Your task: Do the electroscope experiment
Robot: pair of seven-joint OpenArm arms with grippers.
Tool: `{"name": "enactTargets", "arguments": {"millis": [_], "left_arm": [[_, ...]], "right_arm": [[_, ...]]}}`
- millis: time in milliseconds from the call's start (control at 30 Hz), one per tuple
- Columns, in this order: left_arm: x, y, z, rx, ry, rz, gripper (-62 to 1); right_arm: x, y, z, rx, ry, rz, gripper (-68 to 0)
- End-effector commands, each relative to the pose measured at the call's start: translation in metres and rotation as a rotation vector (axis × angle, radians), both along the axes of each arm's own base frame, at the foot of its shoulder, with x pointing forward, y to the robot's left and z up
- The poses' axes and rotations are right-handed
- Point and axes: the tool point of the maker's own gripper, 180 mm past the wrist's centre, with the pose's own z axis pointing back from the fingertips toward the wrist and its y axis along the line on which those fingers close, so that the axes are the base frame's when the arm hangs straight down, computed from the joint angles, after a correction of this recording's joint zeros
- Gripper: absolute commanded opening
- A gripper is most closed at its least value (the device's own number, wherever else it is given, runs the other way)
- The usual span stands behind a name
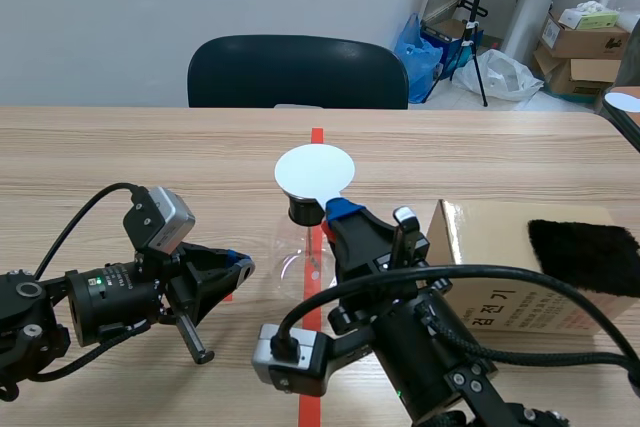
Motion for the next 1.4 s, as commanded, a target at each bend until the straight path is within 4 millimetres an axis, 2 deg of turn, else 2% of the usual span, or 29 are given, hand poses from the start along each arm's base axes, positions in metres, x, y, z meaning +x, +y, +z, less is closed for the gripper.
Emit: {"name": "enactTargets", "arguments": {"millis": [0,867,1100,1367], "left_arm": [[0.006,-0.005,0.014,-0.035,-0.033,-0.002,-57.8],[0.006,-0.005,0.014,-0.035,-0.033,-0.002,-57.8],[0.006,-0.005,0.014,-0.035,-0.033,-0.002,-57.8],[0.006,-0.005,0.014,-0.035,-0.033,-0.002,-57.8]], "right_arm": [[0.006,-0.001,0.015,0.02,-0.045,-0.005,-66.5],[0.007,-0.002,0.015,0.021,-0.045,-0.012,-66.5],[0.015,-0.017,0.016,0.034,-0.045,-0.108,-66.5],[0.027,-0.05,0.018,0.059,-0.046,-0.297,-66.5]]}}
